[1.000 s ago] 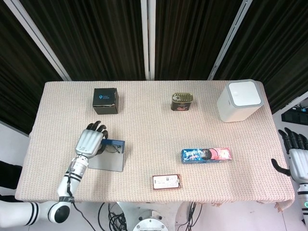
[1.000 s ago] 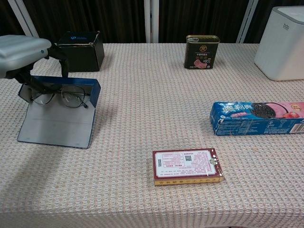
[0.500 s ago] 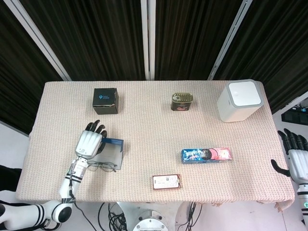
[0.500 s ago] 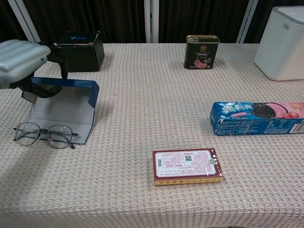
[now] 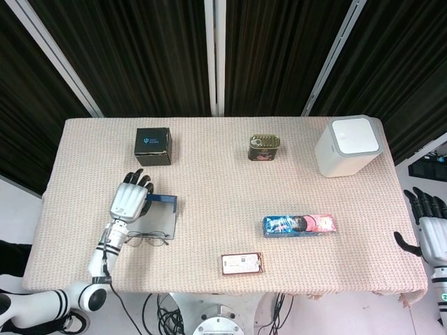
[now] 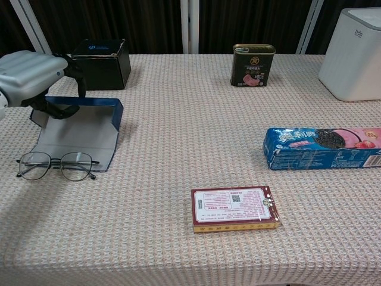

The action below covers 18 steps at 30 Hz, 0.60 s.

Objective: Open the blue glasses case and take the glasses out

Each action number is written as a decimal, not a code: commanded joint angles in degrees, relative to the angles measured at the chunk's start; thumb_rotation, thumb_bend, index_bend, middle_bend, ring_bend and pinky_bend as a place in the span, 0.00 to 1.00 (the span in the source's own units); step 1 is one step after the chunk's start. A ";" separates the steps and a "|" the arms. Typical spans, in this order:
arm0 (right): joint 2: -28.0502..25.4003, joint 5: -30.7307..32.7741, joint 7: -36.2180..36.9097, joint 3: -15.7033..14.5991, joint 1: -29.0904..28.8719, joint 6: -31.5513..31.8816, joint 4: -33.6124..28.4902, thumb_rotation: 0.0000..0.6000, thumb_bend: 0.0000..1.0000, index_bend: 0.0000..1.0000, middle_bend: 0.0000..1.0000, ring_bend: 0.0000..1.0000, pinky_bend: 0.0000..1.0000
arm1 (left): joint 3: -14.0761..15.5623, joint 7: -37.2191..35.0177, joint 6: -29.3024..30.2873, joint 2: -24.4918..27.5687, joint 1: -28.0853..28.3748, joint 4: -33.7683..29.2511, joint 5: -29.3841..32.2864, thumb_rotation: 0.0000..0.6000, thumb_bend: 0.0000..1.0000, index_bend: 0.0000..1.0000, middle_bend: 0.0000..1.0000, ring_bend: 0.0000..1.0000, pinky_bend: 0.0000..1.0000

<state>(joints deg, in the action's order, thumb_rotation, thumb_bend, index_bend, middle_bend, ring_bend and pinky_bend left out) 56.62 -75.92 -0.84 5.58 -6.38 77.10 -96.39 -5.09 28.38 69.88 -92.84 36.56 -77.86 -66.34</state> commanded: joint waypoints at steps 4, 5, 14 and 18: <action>-0.03 0.18 0.26 0.07 0.02 -0.12 0.24 1.00 0.24 0.00 0.00 0.00 0.00 | -0.96 0.68 -0.08 1.44 -0.34 -2.75 -0.33 1.00 0.15 0.04 0.18 0.09 0.19; 0.03 0.14 0.26 0.02 -0.01 -0.20 0.31 1.00 0.24 0.00 0.00 0.00 0.00 | -1.11 1.30 -0.03 1.93 -0.44 -3.72 -0.20 1.00 0.15 0.04 0.17 0.09 0.19; -0.23 -0.22 0.91 0.09 0.33 0.51 0.42 1.00 0.24 0.00 0.00 0.00 0.00 | -0.19 9.59 1.83 10.57 -3.36 -22.34 4.38 1.00 0.22 0.18 0.15 0.07 0.20; -0.36 0.04 1.60 0.26 0.32 0.32 0.83 1.00 0.24 0.00 0.00 0.00 0.00 | 3.43 10.52 3.89 14.94 -6.32 -29.86 2.80 1.00 0.29 0.26 0.17 0.07 0.21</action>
<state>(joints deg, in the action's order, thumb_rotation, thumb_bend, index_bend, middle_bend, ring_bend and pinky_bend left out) 56.26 -75.91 0.71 5.82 -6.03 77.47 -95.61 -4.38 37.02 71.91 -81.80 32.84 -102.42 -63.28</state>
